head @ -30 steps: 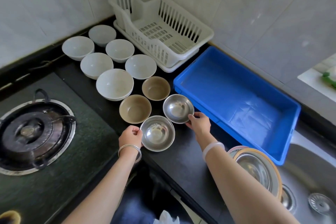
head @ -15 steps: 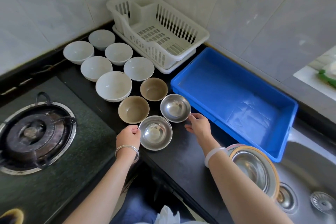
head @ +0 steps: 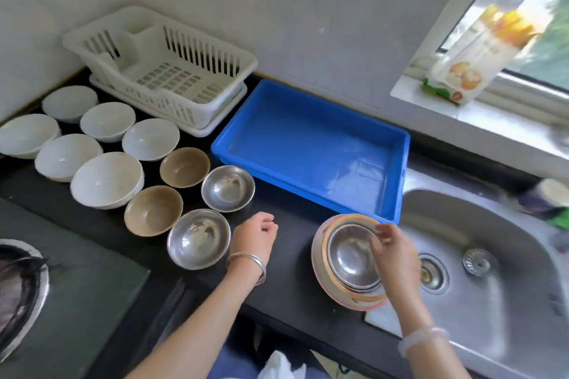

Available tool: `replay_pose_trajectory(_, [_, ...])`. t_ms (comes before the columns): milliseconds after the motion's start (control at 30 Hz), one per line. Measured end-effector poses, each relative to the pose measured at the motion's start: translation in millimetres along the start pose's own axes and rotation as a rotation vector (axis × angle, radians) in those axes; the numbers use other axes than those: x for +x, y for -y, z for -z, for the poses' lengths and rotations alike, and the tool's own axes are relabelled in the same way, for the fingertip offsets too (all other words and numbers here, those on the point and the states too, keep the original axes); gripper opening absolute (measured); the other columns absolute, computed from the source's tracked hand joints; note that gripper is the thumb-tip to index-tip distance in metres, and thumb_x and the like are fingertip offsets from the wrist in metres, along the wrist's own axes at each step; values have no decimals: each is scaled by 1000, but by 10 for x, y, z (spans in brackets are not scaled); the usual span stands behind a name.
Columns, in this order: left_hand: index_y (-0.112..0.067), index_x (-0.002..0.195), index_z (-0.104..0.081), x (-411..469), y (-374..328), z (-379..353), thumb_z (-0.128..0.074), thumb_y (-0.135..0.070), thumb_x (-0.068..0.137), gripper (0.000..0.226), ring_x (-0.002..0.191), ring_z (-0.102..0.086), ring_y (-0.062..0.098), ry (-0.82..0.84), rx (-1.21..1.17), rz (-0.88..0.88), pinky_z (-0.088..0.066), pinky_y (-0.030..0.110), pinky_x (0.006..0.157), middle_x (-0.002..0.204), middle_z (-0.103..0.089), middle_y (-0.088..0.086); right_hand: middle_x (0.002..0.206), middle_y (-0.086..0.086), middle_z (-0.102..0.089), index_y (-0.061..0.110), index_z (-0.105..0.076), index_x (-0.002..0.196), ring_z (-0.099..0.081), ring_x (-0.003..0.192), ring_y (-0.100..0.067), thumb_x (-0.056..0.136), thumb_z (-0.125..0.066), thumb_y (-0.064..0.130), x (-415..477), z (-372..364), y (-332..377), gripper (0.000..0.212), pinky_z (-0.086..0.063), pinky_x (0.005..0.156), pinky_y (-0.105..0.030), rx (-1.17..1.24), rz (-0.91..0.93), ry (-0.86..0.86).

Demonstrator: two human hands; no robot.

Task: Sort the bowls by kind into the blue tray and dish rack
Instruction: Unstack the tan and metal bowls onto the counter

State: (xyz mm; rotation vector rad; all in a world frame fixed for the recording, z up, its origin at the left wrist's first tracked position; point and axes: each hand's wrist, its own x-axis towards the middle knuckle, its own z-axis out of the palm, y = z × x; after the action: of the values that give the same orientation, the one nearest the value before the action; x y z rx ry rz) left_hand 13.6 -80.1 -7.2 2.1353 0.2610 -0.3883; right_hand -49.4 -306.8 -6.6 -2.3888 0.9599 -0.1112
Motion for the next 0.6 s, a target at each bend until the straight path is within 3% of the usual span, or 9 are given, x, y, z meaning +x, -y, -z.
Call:
replay_pose_trajectory(133, [-18,116,-60,-96,-228,-505,-58,-25,88,29,99,-62,12,146,92,-80,-44,22,83,115,-66,-2,113,-13,-60,11,-58,117,-56,105,-32,76,-76,26,-52,50,-399,47,-42,87,-39,-73,-87,8])
replay_pose_trajectory(200, [-17,116,-60,-118,-287,-666,-59,-28,87,30,99,-63,14,199,123,-104,-47,24,84,114,-66,-2,113,-10,-58,13,-55,117,-57,102,-30,75,-77,31,-87,7,-475,51,-43,79,-36,-49,-150,40])
replay_pose_trajectory(300, [-17,109,-63,-116,-330,-796,-59,-26,87,25,95,-63,17,230,195,-143,-52,30,84,106,-69,0,103,-5,-58,15,-51,107,-56,89,-24,74,-77,31,-118,-65,-483,45,-38,67,-31,-1,-180,37])
replay_pose_trajectory(400, [-18,101,-63,-104,-338,-856,-59,-24,86,16,84,-62,16,228,271,-187,-51,29,74,93,-67,-2,94,-3,-59,16,-48,98,-52,78,-20,74,-76,24,-109,-96,-467,38,-37,63,-30,27,-191,8])
replay_pose_trajectory(600, [-16,98,-60,-89,-351,-914,-59,-18,86,12,79,-61,17,260,286,-193,-47,26,67,89,-64,0,88,-8,-66,12,-58,99,-60,82,-30,77,-63,11,-113,-41,-482,22,-35,62,-29,3,-215,-26])
